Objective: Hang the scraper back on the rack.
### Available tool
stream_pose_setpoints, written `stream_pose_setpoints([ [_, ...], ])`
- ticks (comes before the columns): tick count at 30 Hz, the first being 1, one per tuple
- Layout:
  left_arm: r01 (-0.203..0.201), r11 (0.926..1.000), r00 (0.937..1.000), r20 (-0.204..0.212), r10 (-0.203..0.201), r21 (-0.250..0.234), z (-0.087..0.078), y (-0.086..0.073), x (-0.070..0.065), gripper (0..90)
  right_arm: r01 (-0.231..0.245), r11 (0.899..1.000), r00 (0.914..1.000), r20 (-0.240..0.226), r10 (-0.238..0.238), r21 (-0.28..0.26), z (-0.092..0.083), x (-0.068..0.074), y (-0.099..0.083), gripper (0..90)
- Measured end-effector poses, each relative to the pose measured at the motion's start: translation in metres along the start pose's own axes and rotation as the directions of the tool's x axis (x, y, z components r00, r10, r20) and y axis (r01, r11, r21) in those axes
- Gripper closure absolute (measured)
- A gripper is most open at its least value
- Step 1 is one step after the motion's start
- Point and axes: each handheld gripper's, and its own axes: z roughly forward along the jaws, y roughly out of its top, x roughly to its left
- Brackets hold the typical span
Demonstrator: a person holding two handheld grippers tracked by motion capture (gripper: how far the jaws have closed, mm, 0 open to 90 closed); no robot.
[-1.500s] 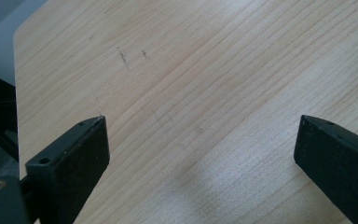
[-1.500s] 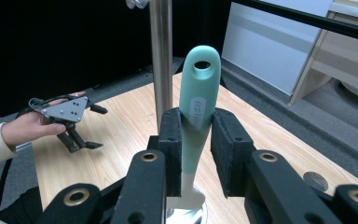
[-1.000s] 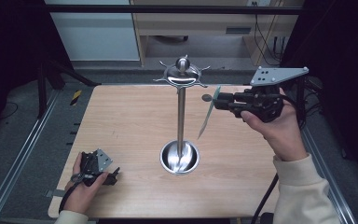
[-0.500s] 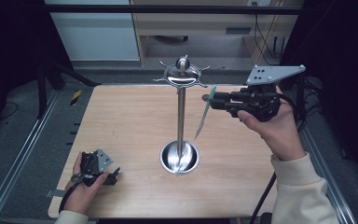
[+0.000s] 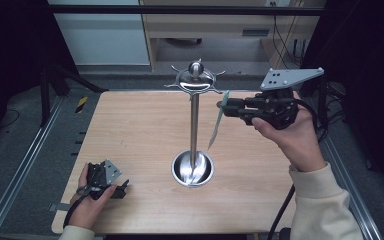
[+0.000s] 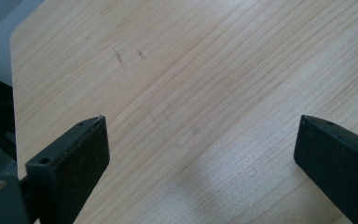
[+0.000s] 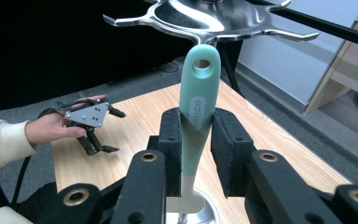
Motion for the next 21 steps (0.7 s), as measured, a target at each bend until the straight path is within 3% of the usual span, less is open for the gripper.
stream_pose_setpoints([
  [21, -0.002, 1.0, 1.0, 0.004, 0.002, 0.001, 0.0002, 0.0002, -0.0009, 3.0, -0.006, 1.0, 1.0, 0.006, 0.006, 0.018, 0.0051, -0.0003, 0.0043, 74.1],
])
